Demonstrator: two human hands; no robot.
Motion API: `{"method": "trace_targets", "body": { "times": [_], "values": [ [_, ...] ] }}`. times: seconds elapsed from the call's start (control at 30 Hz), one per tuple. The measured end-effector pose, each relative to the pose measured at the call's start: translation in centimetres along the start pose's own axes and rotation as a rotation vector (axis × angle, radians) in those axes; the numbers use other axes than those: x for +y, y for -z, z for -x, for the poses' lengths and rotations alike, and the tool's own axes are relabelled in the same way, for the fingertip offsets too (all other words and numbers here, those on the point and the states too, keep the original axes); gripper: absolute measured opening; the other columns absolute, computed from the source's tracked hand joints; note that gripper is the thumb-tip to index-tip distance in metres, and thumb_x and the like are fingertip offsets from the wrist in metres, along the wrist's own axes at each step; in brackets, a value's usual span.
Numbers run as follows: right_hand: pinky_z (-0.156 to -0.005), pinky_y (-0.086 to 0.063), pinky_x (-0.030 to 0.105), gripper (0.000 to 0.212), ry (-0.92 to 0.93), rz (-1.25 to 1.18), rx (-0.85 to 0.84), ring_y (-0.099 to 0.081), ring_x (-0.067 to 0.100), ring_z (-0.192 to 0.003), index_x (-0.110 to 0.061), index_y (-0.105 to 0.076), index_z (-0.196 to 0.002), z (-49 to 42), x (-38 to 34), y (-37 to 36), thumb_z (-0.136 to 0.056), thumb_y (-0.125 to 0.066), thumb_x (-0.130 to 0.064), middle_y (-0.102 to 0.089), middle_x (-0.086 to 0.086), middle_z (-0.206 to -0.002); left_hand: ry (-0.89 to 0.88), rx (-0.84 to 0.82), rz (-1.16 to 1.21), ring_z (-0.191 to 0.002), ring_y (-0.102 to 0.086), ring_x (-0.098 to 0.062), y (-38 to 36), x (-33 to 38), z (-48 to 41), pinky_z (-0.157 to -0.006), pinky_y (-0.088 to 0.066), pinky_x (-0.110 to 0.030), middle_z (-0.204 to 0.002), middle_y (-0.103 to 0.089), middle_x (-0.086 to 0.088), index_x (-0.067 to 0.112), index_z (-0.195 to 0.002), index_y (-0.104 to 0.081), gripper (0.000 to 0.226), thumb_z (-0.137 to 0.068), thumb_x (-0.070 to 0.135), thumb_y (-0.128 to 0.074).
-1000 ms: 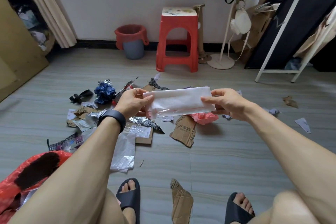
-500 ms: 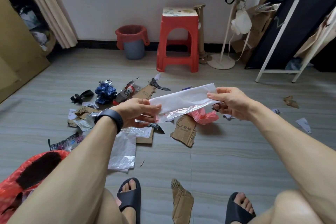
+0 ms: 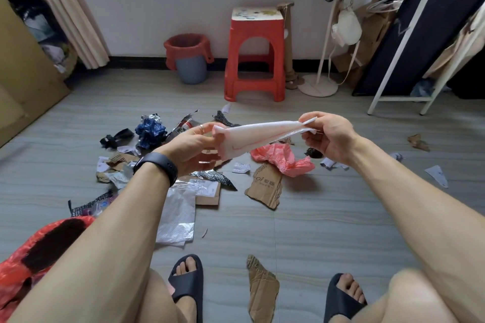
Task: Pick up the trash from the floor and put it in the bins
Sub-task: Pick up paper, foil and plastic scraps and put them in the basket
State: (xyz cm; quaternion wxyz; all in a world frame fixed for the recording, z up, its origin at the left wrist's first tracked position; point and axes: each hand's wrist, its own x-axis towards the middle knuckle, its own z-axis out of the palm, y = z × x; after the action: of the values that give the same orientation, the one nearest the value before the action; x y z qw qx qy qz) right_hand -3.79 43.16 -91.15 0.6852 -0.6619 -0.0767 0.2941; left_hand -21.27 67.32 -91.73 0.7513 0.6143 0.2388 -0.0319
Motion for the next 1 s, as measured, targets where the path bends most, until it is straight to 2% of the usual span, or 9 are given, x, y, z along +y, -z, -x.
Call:
{"method": "trace_targets", "body": {
  "times": [0.2,0.3,0.37,0.47,0.57,0.67,0.77,0.93,1.0],
  "values": [
    [-0.057,-0.053,0.026,0.024,0.002,0.079,0.018,-0.065,0.021,-0.062,-0.001,-0.072,-0.076,0.0,0.2,-0.6,-0.081,-0.049,-0.005,-0.069,0.014,-0.075,-0.094,0.093,0.021,-0.052,-0.061,-0.016,-0.3,0.2,-0.4,-0.04,-0.048,-0.015,-0.089,-0.062,-0.012,0.015,-0.079,-0.059,0.021,-0.096,0.004,-0.055],
    [-0.071,-0.057,0.032,0.03,0.02,0.201,-0.017,-0.067,0.022,-0.071,-0.002,-0.074,-0.079,0.0,0.3,-1.4,-0.086,-0.06,-0.027,-0.071,0.017,-0.091,-0.101,0.15,-0.129,-0.06,-0.059,-0.016,0.1,0.0,-0.5,-0.044,-0.049,-0.017,-0.096,-0.059,-0.014,0.01,-0.081,-0.061,0.023,-0.093,-0.006,-0.049],
    [-0.065,-0.059,0.03,0.036,0.047,0.423,0.003,-0.068,0.019,-0.068,-0.005,-0.077,-0.085,0.1,0.6,-1.8,-0.083,-0.075,-0.041,-0.072,0.013,-0.088,-0.054,0.096,-0.139,-0.066,-0.058,-0.016,0.1,0.0,-0.2,-0.05,-0.048,-0.02,-0.094,-0.058,-0.014,0.005,-0.092,-0.064,0.013,-0.083,0.005,-0.054],
    [-0.047,-0.053,0.023,0.022,0.161,0.717,0.055,-0.069,0.018,-0.064,-0.016,-0.078,-0.086,0.2,1.2,-2.7,-0.073,-0.087,-0.031,-0.075,0.005,-0.081,0.01,0.051,-0.146,-0.074,-0.055,-0.021,0.1,0.3,0.3,-0.057,-0.047,-0.022,-0.097,-0.057,-0.016,0.005,-0.106,-0.063,0.043,-0.071,0.03,-0.065],
    [-0.059,-0.05,0.019,0.022,0.301,0.773,0.174,-0.069,0.016,-0.076,-0.022,-0.077,-0.085,-0.2,1.4,-3.8,-0.071,-0.087,-0.036,-0.072,-0.004,-0.086,0.052,0.021,-0.181,-0.081,-0.057,-0.026,-0.1,0.1,0.3,-0.066,-0.05,-0.028,-0.099,-0.061,-0.017,0.008,-0.112,-0.06,0.049,-0.084,0.047,-0.068],
    [-0.066,-0.042,0.014,0.023,0.407,0.782,0.206,-0.061,0.008,-0.088,-0.025,-0.077,-0.082,-0.6,1.6,-4.9,-0.07,-0.086,-0.043,-0.071,-0.009,-0.085,0.059,0.075,-0.3,-0.076,-0.059,-0.023,-0.5,-0.4,0.6,-0.062,-0.048,-0.03,-0.092,-0.06,-0.014,0.008,-0.095,-0.058,0.013,-0.09,0.017,-0.066],
    [-0.065,-0.041,0.014,0.022,0.478,0.774,0.234,-0.063,0.013,-0.09,-0.026,-0.073,-0.083,-1.2,1.8,-5.7,-0.071,-0.085,-0.04,-0.07,-0.006,-0.085,0.055,0.14,-0.365,-0.081,-0.066,-0.03,0.1,-0.9,0.4,-0.066,-0.053,-0.038,-0.098,-0.063,-0.016,0.012,-0.095,-0.055,0.024,-0.082,0.001,-0.072],
    [-0.07,-0.045,0.026,0.052,0.619,0.717,0.27,-0.059,0.019,-0.077,-0.018,-0.052,-0.12,-1.2,2.4,-9.9,-0.077,-0.081,-0.026,-0.059,-0.002,-0.082,-0.081,0.72,-0.716,-0.082,-0.063,-0.016,1.5,-0.9,0.5,-0.068,-0.05,-0.024,-0.092,-0.065,0.002,0.026,-0.092,-0.061,0.023,-0.075,0.019,-0.075],
    [-0.066,-0.041,0.018,0.042,0.791,0.706,0.286,-0.058,0.016,-0.073,-0.012,-0.057,-0.116,-1.0,2.5,-12.3,-0.08,-0.078,-0.019,-0.061,-0.003,-0.079,-0.084,0.867,-0.557,-0.082,-0.065,-0.018,2.2,-1.6,0.4,-0.074,-0.056,-0.028,-0.083,-0.07,0.004,0.024,-0.079,-0.065,0.014,-0.069,0.023,-0.075]
  ]
}}
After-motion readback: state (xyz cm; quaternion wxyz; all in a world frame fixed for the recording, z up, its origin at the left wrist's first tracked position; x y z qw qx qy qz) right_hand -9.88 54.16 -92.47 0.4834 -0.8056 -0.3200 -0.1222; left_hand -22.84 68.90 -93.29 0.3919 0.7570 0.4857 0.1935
